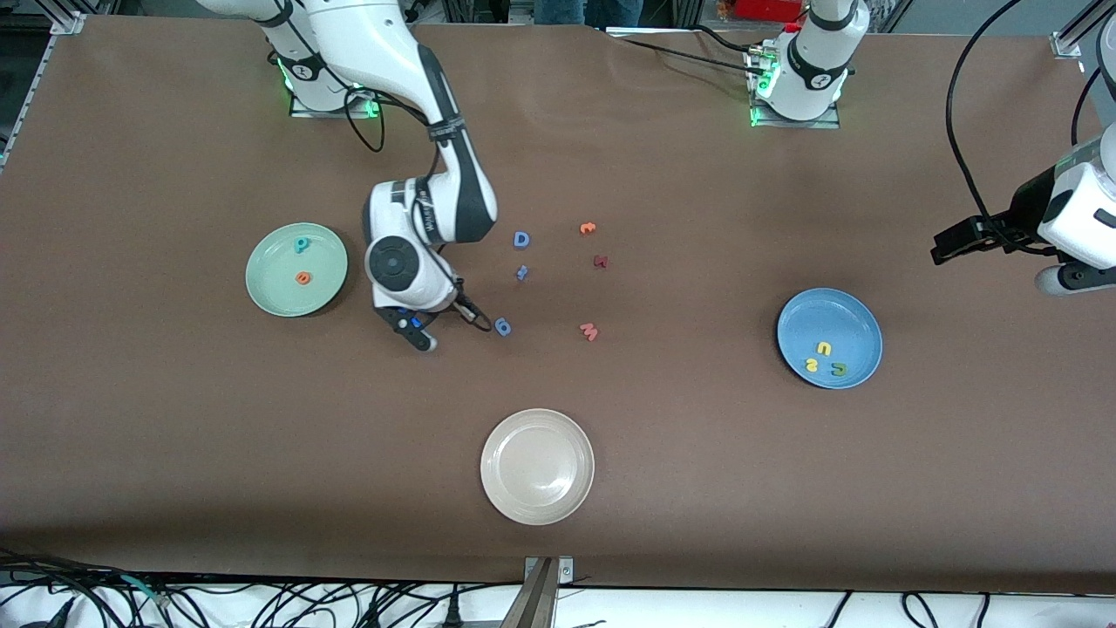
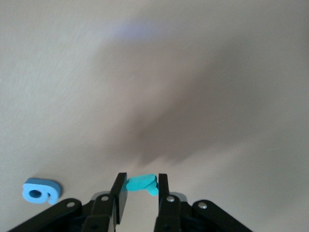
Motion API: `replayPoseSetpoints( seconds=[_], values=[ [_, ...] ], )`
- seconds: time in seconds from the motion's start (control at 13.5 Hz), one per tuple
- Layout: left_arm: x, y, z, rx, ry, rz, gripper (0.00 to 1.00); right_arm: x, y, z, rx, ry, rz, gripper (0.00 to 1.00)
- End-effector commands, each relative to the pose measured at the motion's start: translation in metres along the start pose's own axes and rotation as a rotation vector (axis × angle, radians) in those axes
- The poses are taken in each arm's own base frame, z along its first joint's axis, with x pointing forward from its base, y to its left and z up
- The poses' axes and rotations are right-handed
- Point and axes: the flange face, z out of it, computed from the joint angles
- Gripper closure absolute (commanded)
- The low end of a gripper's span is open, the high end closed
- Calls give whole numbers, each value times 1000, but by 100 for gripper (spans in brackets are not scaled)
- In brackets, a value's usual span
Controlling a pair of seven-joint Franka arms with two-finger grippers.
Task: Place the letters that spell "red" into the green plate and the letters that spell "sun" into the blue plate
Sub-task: 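Carry the teal piece over the green plate with the right gripper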
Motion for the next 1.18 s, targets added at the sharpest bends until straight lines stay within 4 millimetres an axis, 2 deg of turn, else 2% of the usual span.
replayPoseSetpoints(
  seconds=[0.0,0.22,0.44,0.66,0.74,0.96,1.11],
  values=[
    [-3,5,-15,-27,6,24,0,34,45,-49,-20,-85,-83,100],
    [-3,5,-15,-24,8,29,0,88,108,-73,-52,-129,-187,100],
    [-1,-4,-16,-27,10,14,0,144,183,-59,-37,-170,-281,100],
    [-2,-1,-16,-28,10,17,0,189,244,-46,-2,-204,-341,100],
    [-1,-4,-16,-28,10,12,0,200,258,-42,0,-211,-336,100],
    [-2,-6,-17,-30,9,8,0,200,280,-11,-26,-226,-320,100],
    [-2,-3,-16,-30,8,12,0,189,288,13,-49,-224,-309,100]
  ],
)
